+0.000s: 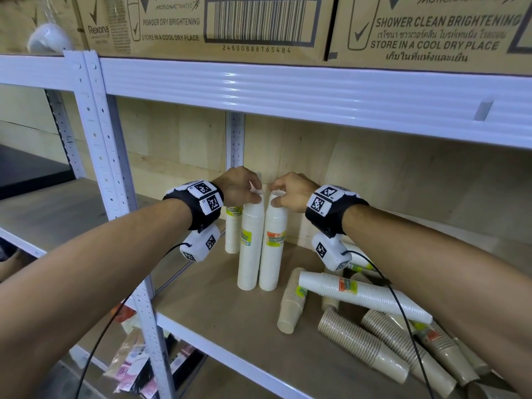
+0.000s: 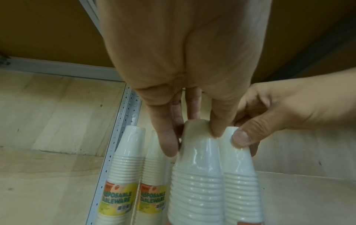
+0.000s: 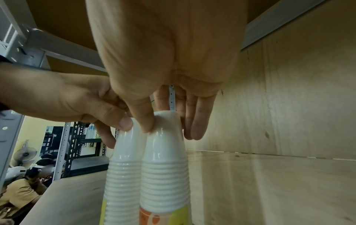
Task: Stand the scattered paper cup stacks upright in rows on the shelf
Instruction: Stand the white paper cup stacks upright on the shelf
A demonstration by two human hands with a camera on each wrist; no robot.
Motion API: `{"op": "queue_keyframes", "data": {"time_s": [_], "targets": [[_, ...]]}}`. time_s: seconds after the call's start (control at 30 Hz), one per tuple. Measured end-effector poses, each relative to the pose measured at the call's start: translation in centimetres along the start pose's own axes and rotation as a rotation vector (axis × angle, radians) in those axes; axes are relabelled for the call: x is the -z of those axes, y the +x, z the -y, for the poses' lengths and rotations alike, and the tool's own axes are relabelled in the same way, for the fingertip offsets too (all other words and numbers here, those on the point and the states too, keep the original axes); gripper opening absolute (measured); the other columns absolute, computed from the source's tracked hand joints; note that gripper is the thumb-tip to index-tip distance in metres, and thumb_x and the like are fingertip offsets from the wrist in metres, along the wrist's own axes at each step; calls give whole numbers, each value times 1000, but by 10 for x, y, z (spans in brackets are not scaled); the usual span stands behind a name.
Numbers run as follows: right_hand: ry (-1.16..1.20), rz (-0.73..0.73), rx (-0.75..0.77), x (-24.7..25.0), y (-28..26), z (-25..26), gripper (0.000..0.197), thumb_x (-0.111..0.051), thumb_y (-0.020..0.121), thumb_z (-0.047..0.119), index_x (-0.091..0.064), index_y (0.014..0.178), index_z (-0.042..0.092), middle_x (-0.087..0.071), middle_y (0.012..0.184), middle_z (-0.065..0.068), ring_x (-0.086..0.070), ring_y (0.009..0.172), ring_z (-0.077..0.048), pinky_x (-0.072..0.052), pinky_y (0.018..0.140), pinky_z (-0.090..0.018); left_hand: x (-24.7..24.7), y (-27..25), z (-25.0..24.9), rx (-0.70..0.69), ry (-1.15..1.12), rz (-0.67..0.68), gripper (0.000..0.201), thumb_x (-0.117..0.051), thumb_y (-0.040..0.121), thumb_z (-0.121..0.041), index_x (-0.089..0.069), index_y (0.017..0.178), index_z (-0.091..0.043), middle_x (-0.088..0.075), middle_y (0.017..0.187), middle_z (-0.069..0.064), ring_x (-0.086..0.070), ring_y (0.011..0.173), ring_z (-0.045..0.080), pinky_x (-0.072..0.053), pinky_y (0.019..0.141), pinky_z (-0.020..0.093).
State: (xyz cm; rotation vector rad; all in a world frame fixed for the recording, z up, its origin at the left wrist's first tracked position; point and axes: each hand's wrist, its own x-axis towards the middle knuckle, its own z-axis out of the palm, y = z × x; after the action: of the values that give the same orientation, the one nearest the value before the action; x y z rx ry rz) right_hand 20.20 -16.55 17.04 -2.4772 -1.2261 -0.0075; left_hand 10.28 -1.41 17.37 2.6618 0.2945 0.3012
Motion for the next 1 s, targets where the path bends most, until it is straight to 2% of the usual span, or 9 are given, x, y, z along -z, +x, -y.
{"op": "queue_keyframes", "data": {"time_s": [0.1,0.17,0.3,0.43,0.57,0.63,0.73,0.83,1.0], "targets": [[5,20,0,2,-1,1,53,-69,85,25,-56,136,19,-53,140,-3,-52,124,-21,-41,92,-27,-1,1,-1,-26,-20,41,48,-69,86,-18,-57,133,-19,-59,121,1,-55,104,15,-46,88,27],[0,37,5,3,-2,1,52,-68,85,18,-57,136,19,-52,141,-3,-51,125,-21,-40,90,-25,-2,1,-2,-42,5,65,47,-67,87,-14,-58,134,-18,-57,123,-1,-51,107,11,-41,87,25],[-11,38,11,5,-3,2,50,-67,85,14,-59,134,17,-53,140,-3,-51,126,-20,-37,88,-23,-3,4,-1,-28,66,6,38,-70,87,-25,-66,122,-13,-62,120,2,-56,101,15,-46,82,27],[-21,51,9,6,-3,0,50,-68,85,14,-59,134,16,-52,141,-4,-51,126,-21,-38,91,-24,-3,5,0,-1,62,-7,41,-73,85,-31,-65,121,-15,-62,117,4,-59,101,19,-51,82,30],[-22,56,4,7,-2,-1,51,-68,85,15,-58,134,17,-52,142,-4,-51,126,-20,-39,92,-25,-2,4,-4,-45,95,45,47,-69,86,-22,-59,132,-17,-58,130,1,-53,117,18,-44,91,28],[-23,58,5,6,-2,0,51,-68,85,15,-58,134,17,-52,141,-4,-51,125,-21,-40,94,-26,-1,4,-5,-56,102,44,44,-68,87,-18,-61,130,-16,-59,129,1,-53,116,18,-43,89,26],[-20,62,7,6,-2,1,50,-68,85,15,-58,134,16,-53,140,-4,-52,124,-21,-41,93,-27,0,5,-5,-49,96,38,40,-70,86,-21,-64,125,-14,-61,123,3,-56,108,18,-48,86,29],[-13,59,8,7,-1,4,49,-70,84,16,-60,132,16,-56,135,-3,-54,120,-20,-42,89,-26,1,5,-5,-48,86,35,38,-70,86,-21,-65,123,-12,-62,120,4,-57,105,19,-51,85,30],[-9,41,31,7,3,11,44,-73,82,18,-63,125,15,-58,130,-4,-56,114,-20,-43,87,-26,10,9,1,-2,55,48,41,-72,85,-19,-65,124,-8,-63,123,6,-63,102,22,-58,83,36]]}}
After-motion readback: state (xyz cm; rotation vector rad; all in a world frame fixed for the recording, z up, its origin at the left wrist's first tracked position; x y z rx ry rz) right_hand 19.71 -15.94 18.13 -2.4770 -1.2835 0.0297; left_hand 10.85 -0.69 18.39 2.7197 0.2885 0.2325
